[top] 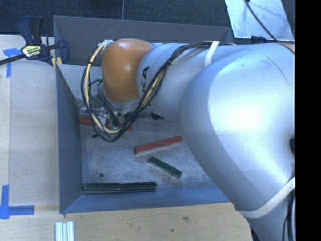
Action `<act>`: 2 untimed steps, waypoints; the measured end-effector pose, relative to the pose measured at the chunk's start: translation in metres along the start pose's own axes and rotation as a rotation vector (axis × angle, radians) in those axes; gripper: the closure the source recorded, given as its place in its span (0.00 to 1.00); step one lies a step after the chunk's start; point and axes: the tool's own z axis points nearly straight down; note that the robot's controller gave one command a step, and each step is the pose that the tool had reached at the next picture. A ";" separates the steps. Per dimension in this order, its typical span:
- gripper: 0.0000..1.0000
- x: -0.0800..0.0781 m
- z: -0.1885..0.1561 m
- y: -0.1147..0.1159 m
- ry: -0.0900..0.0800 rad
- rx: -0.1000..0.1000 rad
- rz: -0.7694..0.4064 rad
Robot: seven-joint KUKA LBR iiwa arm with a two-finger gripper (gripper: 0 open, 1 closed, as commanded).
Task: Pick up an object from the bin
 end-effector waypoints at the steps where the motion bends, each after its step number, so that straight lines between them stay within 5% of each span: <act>1: 0.00 0.003 0.003 0.000 0.006 0.001 -0.001; 2: 1.00 0.000 0.000 0.001 0.000 -0.002 0.000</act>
Offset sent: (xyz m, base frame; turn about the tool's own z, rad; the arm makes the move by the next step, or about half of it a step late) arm 0.0000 0.0000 0.0000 0.0000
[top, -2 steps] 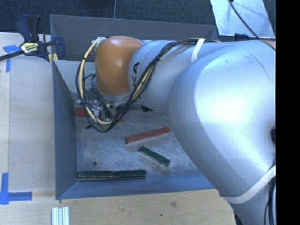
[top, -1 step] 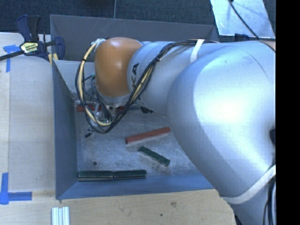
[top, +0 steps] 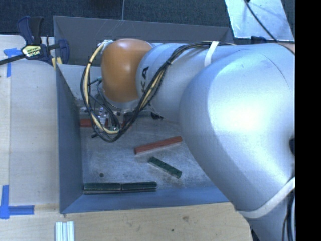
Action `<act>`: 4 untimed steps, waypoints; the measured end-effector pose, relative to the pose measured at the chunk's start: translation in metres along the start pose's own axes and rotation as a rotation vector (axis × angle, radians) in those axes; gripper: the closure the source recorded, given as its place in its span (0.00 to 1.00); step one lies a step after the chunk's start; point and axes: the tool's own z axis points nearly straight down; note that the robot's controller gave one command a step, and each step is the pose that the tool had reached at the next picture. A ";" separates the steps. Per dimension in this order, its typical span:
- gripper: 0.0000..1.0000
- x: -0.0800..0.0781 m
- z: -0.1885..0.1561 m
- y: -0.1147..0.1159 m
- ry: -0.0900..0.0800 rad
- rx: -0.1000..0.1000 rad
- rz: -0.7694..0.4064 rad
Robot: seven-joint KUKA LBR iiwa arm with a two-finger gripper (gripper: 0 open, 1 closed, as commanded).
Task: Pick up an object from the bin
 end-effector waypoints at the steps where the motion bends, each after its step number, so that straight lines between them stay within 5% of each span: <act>1: 0.00 0.002 0.003 -0.001 0.006 0.003 0.001; 2: 1.00 0.000 0.000 0.000 -0.001 0.001 0.001; 3: 0.00 0.002 0.003 -0.001 0.005 0.003 0.001; 4: 1.00 0.000 0.000 0.000 -0.002 0.000 0.002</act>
Offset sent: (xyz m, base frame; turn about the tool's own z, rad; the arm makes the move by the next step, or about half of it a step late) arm 0.0000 0.0000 0.0000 0.0000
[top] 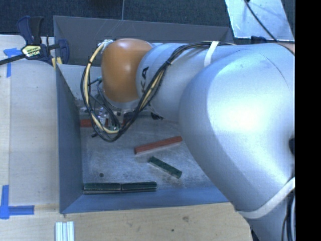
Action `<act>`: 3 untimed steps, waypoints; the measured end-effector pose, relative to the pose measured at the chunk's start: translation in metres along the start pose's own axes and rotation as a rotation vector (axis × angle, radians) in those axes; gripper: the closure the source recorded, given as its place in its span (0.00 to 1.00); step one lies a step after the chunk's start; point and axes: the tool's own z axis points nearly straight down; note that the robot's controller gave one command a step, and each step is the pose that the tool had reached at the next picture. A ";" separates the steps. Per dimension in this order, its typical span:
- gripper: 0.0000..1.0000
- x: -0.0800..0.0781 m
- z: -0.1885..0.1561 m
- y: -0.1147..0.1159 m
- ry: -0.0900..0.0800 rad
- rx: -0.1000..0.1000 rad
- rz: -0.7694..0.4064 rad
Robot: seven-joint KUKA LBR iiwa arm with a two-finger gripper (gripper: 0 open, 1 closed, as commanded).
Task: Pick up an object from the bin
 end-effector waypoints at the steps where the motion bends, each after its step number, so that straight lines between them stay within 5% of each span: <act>1: 1.00 0.004 -0.161 0.001 0.001 0.000 0.300; 2: 0.00 0.006 -0.157 0.000 0.007 0.006 0.298; 3: 0.00 0.019 0.009 -0.020 0.014 0.011 0.271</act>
Offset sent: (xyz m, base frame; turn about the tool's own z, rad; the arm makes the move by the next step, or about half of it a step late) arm -0.0079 0.0011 0.1560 0.3007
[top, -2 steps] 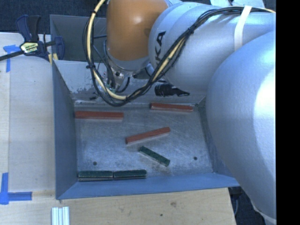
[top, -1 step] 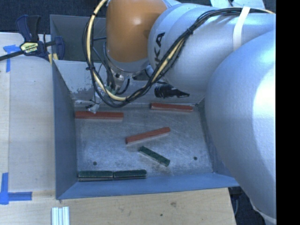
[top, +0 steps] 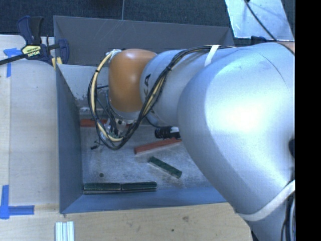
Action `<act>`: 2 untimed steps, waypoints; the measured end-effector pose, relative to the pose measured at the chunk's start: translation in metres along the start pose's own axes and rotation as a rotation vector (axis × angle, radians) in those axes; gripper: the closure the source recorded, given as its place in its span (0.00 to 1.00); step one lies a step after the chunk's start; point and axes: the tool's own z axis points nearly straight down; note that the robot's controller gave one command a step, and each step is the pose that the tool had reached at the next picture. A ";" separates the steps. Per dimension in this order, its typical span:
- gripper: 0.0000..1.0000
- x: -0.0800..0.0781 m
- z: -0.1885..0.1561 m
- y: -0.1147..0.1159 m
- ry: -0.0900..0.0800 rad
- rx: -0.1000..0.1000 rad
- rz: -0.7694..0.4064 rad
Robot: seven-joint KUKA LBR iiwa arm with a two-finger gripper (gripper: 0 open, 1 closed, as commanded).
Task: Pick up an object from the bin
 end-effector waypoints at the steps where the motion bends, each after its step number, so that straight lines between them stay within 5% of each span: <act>1: 1.00 -0.003 -0.006 0.002 -0.008 -0.008 0.001; 2: 1.00 0.004 -0.121 0.009 -0.010 -0.013 0.012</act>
Offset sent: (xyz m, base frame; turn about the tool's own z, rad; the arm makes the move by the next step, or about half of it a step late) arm 0.0000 0.0000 0.0000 0.0000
